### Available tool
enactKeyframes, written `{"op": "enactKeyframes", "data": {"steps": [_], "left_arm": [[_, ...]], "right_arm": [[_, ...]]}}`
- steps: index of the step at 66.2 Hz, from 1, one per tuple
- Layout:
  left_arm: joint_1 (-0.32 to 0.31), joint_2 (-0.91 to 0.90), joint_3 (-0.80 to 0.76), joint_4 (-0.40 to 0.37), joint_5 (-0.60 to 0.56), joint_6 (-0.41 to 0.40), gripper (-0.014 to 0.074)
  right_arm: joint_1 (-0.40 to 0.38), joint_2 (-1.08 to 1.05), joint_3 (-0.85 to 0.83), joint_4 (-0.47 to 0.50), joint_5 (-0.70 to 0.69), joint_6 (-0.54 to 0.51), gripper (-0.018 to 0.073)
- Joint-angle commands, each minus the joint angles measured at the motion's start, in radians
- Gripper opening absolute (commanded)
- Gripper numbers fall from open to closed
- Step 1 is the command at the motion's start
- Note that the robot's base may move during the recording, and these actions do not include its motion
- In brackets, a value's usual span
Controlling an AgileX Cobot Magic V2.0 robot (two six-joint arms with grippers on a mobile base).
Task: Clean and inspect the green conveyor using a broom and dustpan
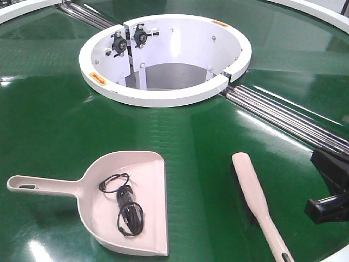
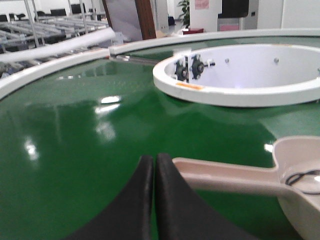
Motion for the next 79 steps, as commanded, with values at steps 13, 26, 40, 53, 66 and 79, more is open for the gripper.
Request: {"op": "enactKeyframes", "data": {"steps": [13, 26, 40, 53, 66, 79], "left_arm": [[0.001, -0.032, 0.032, 0.079, -0.024, -0.087, -0.0023], [0.001, -0.031, 0.031, 0.079, -0.024, -0.087, -0.0023], [0.001, -0.031, 0.031, 0.079, -0.024, -0.087, -0.0023], [0.001, -0.031, 0.031, 0.079, -0.024, -0.087, -0.0023], [0.001, -0.031, 0.031, 0.079, -0.024, -0.087, -0.0023], [0.001, -0.031, 0.031, 0.079, -0.024, -0.087, -0.0023]], "right_arm": [[-0.004, -0.003, -0.030, -0.002, -0.075, -0.007, -0.0005], [-0.004, -0.003, -0.030, -0.002, -0.075, -0.007, -0.0005], [-0.004, -0.003, -0.030, -0.002, -0.075, -0.007, -0.0005], [-0.004, -0.003, -0.030, -0.002, -0.075, -0.007, -0.0005], [-0.004, -0.003, -0.030, -0.002, -0.075, -0.007, -0.0005], [-0.004, -0.003, -0.021, -0.006, -0.075, -0.009, -0.0005]]}}
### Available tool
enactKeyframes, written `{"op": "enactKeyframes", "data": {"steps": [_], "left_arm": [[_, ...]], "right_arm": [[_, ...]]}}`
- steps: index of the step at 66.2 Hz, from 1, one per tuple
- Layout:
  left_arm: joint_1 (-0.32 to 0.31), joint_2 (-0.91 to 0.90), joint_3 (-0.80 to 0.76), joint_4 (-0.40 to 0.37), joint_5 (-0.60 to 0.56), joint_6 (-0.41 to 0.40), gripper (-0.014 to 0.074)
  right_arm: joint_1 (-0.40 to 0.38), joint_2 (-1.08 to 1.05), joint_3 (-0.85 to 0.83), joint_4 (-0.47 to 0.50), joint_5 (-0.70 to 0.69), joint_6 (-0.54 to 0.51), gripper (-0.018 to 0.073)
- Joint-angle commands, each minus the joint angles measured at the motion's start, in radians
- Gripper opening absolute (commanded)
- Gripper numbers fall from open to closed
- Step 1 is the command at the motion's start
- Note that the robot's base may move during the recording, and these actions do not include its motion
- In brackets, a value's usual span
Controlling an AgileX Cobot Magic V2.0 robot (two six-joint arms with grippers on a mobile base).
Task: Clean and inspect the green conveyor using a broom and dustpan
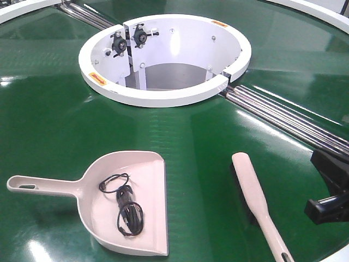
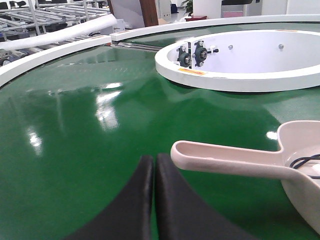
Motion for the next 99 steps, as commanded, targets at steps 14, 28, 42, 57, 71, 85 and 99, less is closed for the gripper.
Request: {"op": "enactKeyframes", "data": {"steps": [14, 28, 42, 57, 71, 85, 99], "left_arm": [[0.001, -0.015, 0.023, 0.000, -0.069, -0.011, -0.0023], [0.001, -0.015, 0.023, 0.000, -0.069, -0.011, -0.0023], [0.001, -0.015, 0.023, 0.000, -0.069, -0.011, -0.0023], [0.001, -0.015, 0.023, 0.000, -0.069, -0.011, -0.0023], [0.001, -0.015, 0.023, 0.000, -0.069, -0.011, -0.0023], [0.001, -0.015, 0.023, 0.000, -0.069, -0.011, -0.0023], [0.001, -0.015, 0.023, 0.000, -0.069, -0.011, -0.0023]], "right_arm": [[-0.006, -0.005, -0.024, -0.010, -0.065, -0.051, -0.0005], [-0.127, -0.098, 0.065, 0.040, -0.077, -0.027, -0.0005], [-0.252, -0.290, 0.191, 0.043, -0.076, -0.035, -0.0005], [-0.264, -0.509, 0.349, 0.041, -0.076, -0.039, -0.0005], [-0.264, -0.644, 0.394, 0.045, -0.025, -0.039, -0.0005], [-0.264, -0.646, 0.394, 0.045, -0.030, -0.038, -0.0005], [-0.264, -0.646, 0.394, 0.045, -0.030, -0.038, -0.0005]]}}
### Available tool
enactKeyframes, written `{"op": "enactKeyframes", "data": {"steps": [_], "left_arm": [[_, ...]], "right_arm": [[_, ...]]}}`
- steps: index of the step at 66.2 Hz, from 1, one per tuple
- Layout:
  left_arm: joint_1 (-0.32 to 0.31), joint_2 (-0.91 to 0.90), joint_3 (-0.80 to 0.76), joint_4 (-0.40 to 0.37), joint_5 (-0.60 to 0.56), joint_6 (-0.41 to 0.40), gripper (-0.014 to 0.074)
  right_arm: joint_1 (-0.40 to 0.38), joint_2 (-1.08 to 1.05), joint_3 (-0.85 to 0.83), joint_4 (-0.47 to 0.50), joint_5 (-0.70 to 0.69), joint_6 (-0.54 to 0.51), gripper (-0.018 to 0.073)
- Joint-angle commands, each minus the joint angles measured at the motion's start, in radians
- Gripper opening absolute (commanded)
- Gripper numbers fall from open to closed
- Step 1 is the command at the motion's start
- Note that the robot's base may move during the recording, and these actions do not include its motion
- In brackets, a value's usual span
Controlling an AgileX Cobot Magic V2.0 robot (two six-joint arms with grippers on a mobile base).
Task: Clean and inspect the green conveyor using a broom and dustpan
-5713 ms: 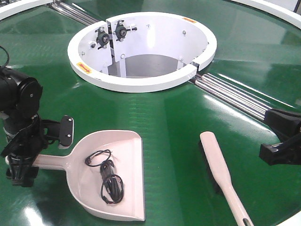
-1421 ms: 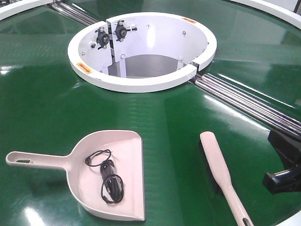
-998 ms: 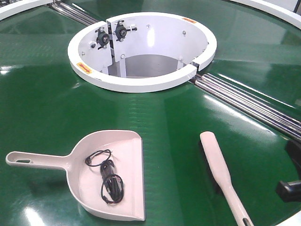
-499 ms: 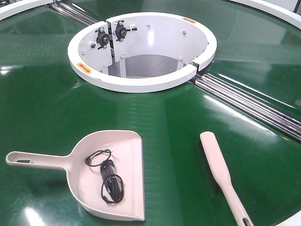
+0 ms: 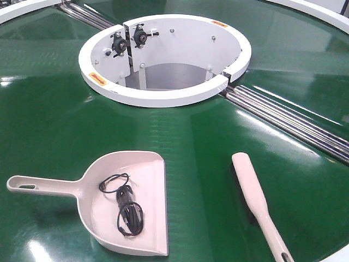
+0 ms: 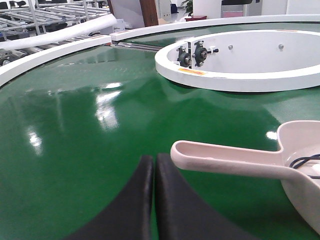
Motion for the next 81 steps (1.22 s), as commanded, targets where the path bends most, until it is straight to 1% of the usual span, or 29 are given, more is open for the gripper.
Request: {"op": "enactKeyframes", "data": {"steps": [1, 81], "left_arm": [[0.001, -0.015, 0.023, 0.000, -0.070, -0.010, -0.0023], [0.001, -0.015, 0.023, 0.000, -0.070, -0.010, -0.0023]], "right_arm": [[-0.005, -0.009, 0.013, 0.000, -0.071, -0.007, -0.0005], [-0.005, -0.009, 0.013, 0.000, -0.062, -0.007, -0.0005]]}}
